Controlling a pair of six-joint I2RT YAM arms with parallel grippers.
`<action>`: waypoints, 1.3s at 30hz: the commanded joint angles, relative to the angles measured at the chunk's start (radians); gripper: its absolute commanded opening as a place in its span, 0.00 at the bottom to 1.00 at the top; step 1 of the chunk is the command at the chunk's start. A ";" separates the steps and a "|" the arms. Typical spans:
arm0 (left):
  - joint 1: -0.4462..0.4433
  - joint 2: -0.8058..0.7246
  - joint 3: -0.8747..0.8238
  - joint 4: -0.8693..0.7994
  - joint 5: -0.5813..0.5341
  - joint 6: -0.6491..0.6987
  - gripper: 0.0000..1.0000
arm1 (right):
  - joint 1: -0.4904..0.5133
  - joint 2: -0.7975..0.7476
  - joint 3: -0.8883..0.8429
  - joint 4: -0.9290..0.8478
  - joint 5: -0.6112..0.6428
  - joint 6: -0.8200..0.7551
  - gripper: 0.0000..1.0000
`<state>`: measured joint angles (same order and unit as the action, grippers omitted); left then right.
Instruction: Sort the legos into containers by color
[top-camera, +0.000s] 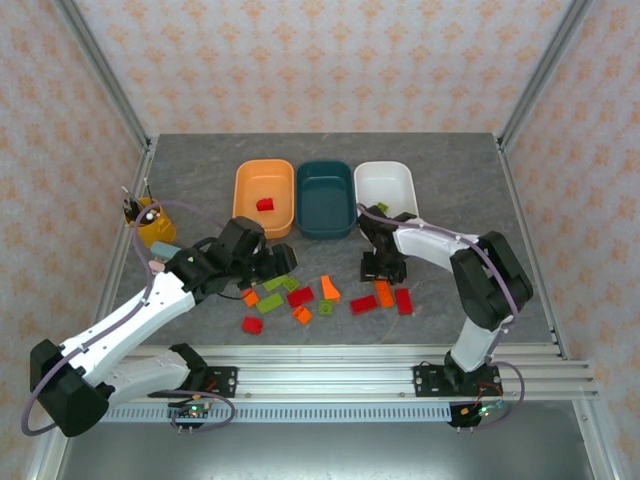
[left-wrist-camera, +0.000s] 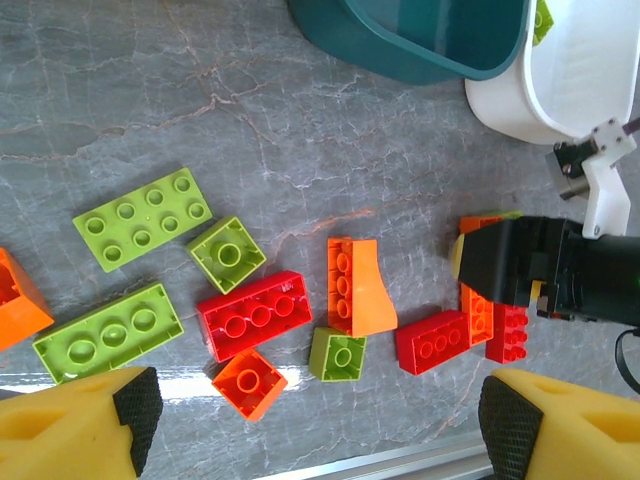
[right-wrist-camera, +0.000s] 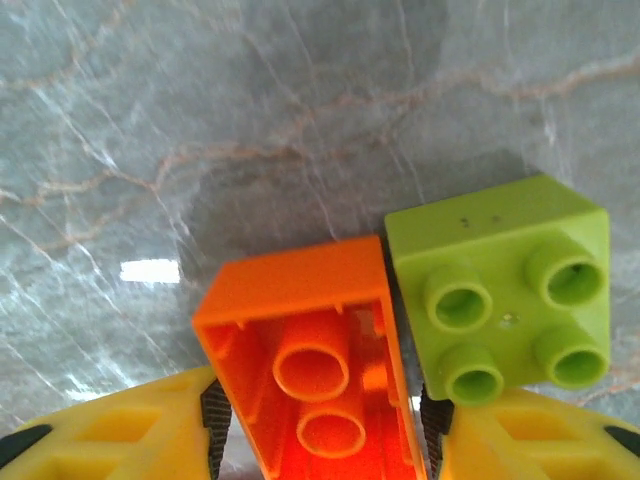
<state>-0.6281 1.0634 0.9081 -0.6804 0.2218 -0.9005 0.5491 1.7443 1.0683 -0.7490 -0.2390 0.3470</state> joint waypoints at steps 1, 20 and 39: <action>-0.014 0.010 0.032 0.026 -0.034 -0.017 0.86 | 0.003 0.021 0.042 0.010 0.052 -0.023 0.51; -0.030 -0.031 0.220 -0.085 -0.240 -0.014 0.85 | 0.100 -0.091 0.305 -0.100 0.082 0.067 0.30; -0.027 -0.096 0.192 -0.290 -0.285 -0.112 0.84 | 0.006 0.816 1.451 -0.345 0.013 0.039 0.59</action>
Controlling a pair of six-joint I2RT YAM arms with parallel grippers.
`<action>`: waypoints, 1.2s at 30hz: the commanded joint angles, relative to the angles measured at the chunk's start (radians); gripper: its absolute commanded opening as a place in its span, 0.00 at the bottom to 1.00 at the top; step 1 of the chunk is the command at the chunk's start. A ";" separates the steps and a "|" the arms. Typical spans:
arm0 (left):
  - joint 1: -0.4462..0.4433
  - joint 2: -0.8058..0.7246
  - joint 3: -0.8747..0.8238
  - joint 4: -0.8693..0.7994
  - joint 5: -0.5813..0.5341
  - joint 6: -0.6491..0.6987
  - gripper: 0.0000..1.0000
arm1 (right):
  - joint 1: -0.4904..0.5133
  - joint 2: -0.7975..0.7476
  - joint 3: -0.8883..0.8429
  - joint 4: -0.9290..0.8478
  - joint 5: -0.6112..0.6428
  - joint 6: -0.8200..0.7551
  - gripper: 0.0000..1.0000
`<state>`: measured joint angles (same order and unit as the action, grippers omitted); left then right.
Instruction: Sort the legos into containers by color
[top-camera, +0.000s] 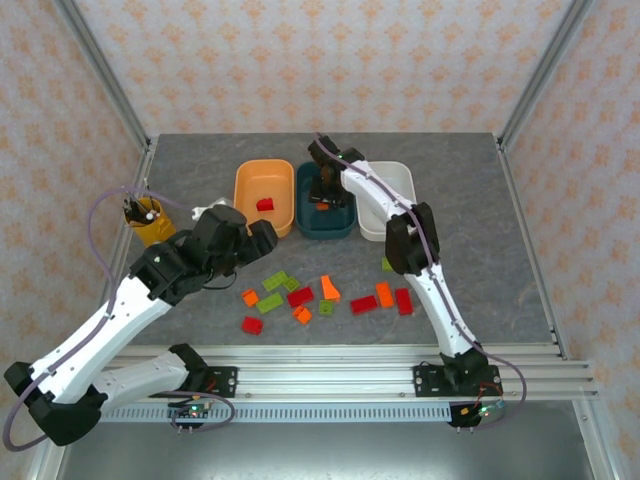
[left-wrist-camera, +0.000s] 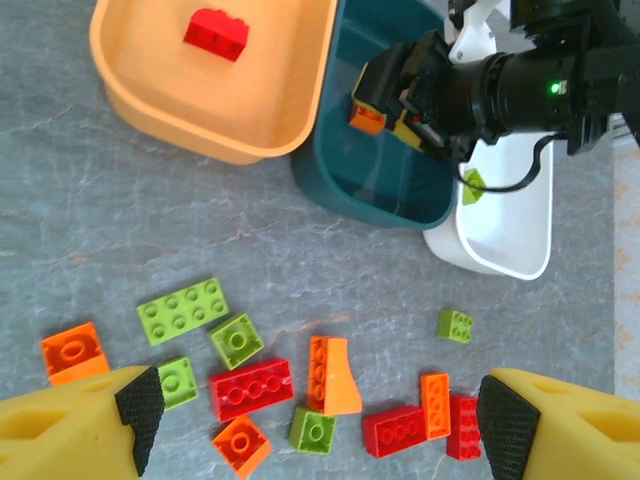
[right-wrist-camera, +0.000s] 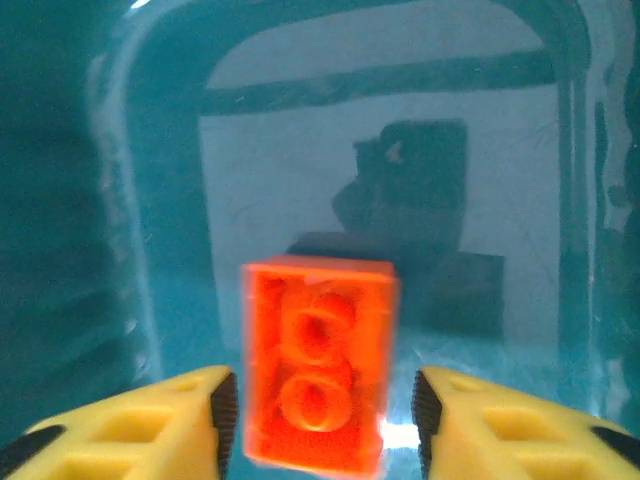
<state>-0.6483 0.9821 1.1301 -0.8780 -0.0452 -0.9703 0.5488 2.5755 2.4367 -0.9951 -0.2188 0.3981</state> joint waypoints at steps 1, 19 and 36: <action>-0.008 -0.019 -0.040 -0.105 -0.013 -0.050 0.84 | 0.008 -0.023 0.082 -0.096 -0.013 -0.016 0.61; -0.004 -0.068 -0.246 -0.182 0.075 -0.179 0.76 | 0.107 -1.015 -0.929 0.382 -0.021 -0.080 0.61; -0.044 0.187 -0.467 -0.025 0.258 0.105 0.85 | 0.183 -1.300 -1.528 0.504 -0.462 -0.040 0.79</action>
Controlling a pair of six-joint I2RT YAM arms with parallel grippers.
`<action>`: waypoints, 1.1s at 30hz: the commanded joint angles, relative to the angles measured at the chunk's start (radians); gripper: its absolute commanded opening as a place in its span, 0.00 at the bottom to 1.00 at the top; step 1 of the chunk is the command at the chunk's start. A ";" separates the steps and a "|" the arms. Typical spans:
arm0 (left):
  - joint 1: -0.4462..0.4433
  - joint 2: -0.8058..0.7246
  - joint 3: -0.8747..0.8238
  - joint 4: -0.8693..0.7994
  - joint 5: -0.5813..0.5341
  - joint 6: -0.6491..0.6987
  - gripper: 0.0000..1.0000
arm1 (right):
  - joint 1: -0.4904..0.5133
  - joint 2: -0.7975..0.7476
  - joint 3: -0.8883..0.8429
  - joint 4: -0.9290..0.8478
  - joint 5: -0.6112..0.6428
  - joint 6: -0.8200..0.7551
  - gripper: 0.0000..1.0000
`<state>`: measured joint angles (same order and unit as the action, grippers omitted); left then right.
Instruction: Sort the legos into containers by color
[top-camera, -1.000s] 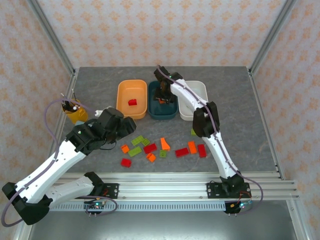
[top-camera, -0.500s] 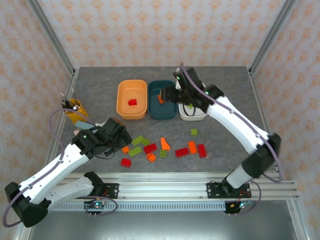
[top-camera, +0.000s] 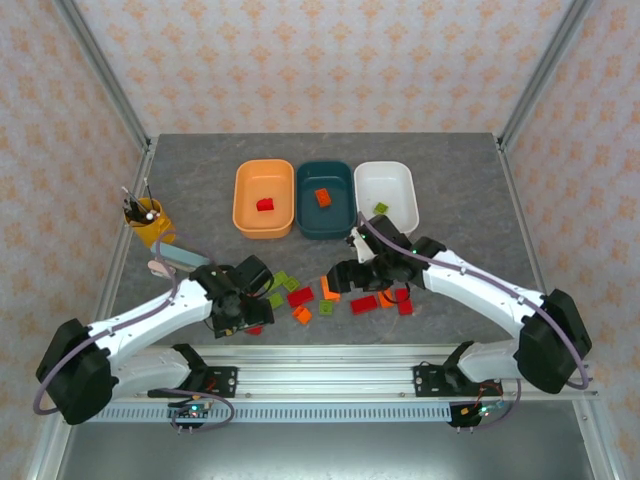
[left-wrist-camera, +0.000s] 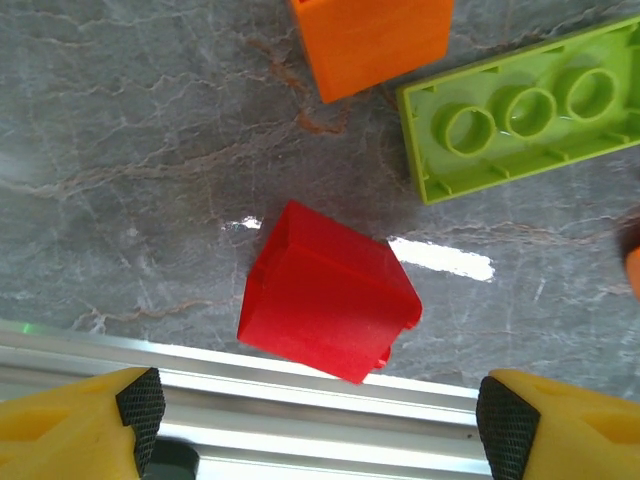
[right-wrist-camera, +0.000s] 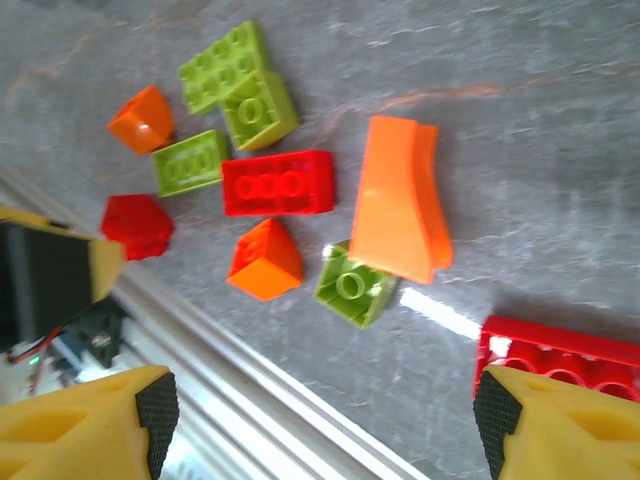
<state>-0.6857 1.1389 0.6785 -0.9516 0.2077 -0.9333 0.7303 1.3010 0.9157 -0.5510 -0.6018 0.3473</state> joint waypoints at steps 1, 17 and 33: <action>-0.006 0.051 -0.012 0.057 -0.002 0.087 0.84 | 0.002 -0.026 -0.010 0.057 -0.074 0.011 0.79; -0.006 0.208 -0.013 0.157 -0.045 0.231 0.50 | 0.001 -0.038 -0.011 0.060 -0.034 0.056 0.78; 0.198 0.225 0.523 -0.143 -0.106 0.313 0.42 | -0.092 -0.156 0.168 0.189 0.205 0.223 0.78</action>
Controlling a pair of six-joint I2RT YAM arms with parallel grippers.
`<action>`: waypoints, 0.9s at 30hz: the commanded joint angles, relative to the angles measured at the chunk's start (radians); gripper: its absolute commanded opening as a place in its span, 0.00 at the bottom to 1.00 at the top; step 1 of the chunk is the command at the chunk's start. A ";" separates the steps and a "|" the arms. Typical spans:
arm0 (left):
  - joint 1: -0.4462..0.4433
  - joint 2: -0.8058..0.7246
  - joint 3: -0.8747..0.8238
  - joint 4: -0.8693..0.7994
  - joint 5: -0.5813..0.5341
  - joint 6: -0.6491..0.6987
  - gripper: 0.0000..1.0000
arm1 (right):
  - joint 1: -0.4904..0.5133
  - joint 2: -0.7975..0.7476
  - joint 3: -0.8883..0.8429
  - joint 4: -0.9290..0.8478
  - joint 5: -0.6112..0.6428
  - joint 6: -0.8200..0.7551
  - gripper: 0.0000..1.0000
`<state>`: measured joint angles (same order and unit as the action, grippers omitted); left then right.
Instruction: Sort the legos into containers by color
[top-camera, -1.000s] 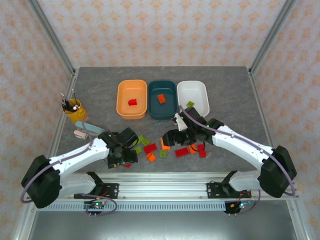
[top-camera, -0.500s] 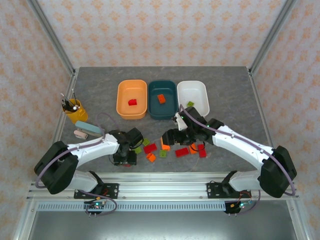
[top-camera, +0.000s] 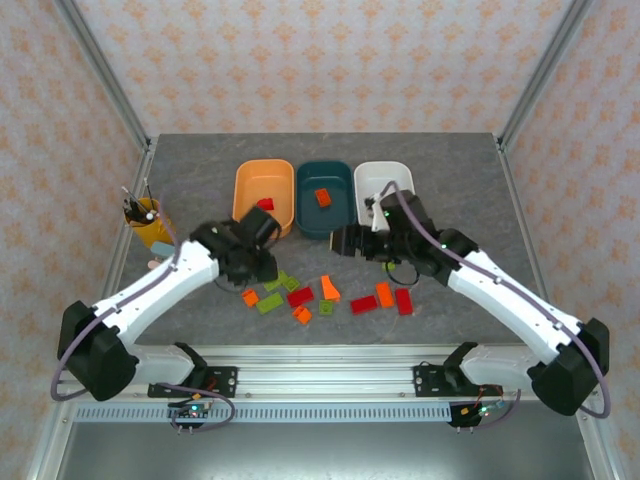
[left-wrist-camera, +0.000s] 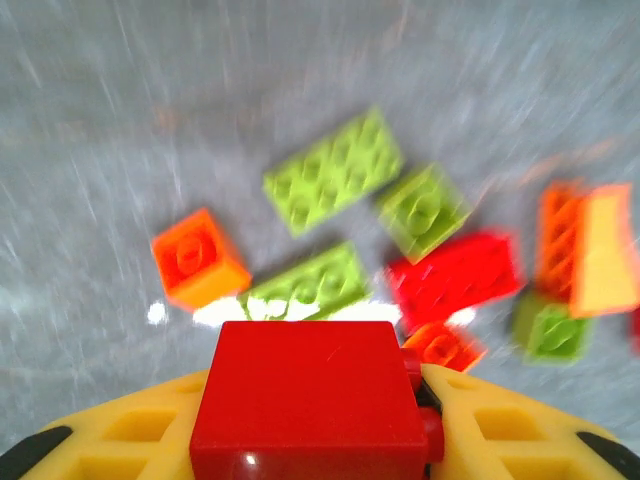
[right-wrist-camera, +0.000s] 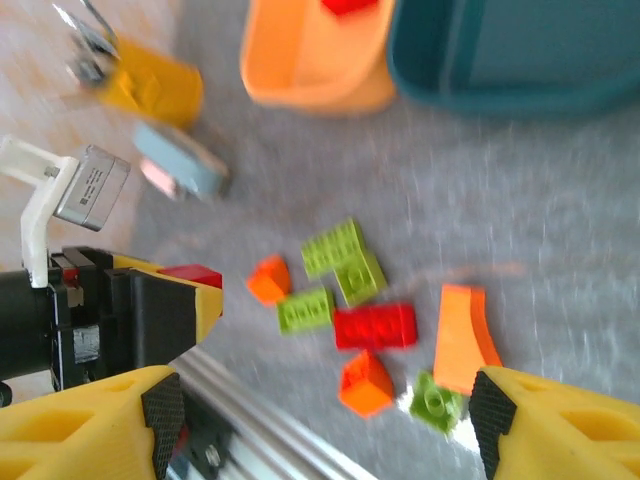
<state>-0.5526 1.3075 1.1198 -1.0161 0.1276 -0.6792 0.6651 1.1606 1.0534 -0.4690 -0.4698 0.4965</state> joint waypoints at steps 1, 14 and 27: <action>0.095 0.105 0.135 -0.079 -0.029 0.081 0.42 | -0.038 -0.015 0.030 0.146 0.077 0.086 0.78; 0.275 0.726 0.682 -0.131 -0.158 0.219 0.42 | -0.093 0.012 0.068 0.200 0.132 0.094 0.79; 0.297 0.872 0.730 -0.104 -0.118 0.210 0.61 | -0.135 0.054 0.041 -0.210 0.316 -0.009 0.80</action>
<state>-0.2554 2.2093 1.8244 -1.1000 0.0154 -0.4717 0.5404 1.1797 1.1080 -0.5484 -0.2054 0.5461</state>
